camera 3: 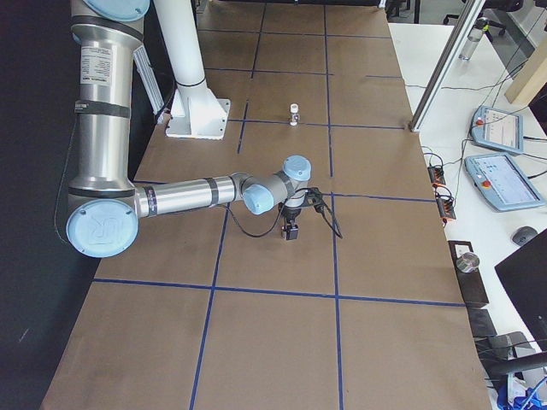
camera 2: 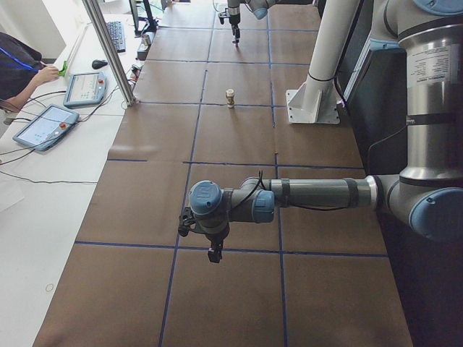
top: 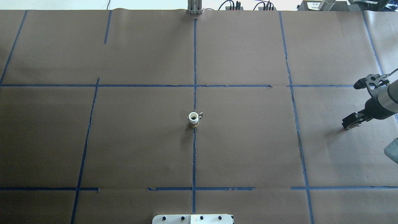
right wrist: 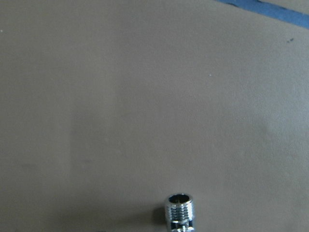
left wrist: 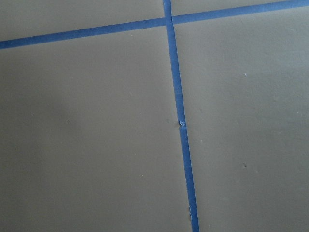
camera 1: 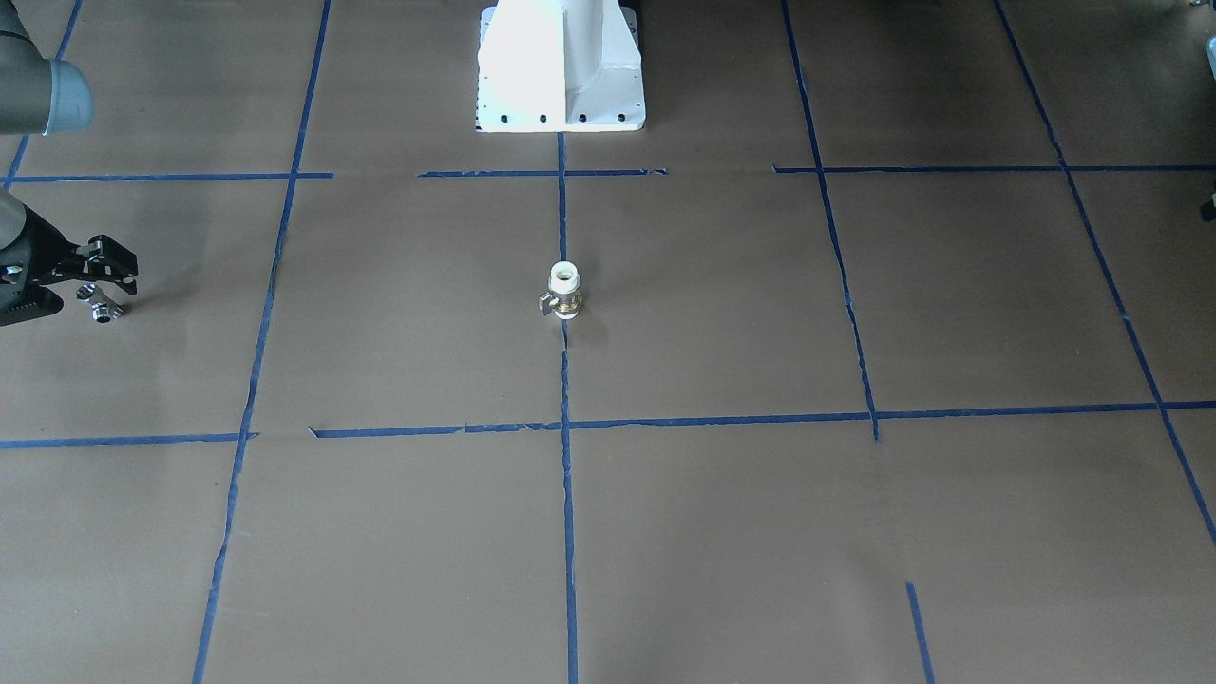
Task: Assemble PPR valve and pipe with both arms
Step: 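Reach the right gripper down to the chrome threaded fitting and grasp it, then lift the chrome fitting with the right gripper and carry it over the white fitting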
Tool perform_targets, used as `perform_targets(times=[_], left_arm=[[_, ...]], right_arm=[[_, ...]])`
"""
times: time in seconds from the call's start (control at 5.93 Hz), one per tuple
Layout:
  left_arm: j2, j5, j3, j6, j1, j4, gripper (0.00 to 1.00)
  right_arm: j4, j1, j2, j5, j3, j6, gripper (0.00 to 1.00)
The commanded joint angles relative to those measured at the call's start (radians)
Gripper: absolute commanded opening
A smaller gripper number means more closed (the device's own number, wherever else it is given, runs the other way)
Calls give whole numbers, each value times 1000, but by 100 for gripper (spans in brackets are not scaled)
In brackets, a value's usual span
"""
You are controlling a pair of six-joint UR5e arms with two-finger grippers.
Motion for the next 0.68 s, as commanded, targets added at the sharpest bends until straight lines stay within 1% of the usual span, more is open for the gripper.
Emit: perform_targets(times=[0.0,0.17,0.34,0.51], left_arm=[[-5,0,1,0,0,0,100],[-8,0,3,-2,0,0,100],[-8,0,3,-3,-1,0,100],[-8,0,3,-3,-1,0,100]], right_arm=[[-1,-3,-1,-5,-2,-7,34],[-1,-1,-11,-8,0,-9,23],[-1,2,-17,-8,9,-10,9],[-4,3,-9,-8,19,-9,2]])
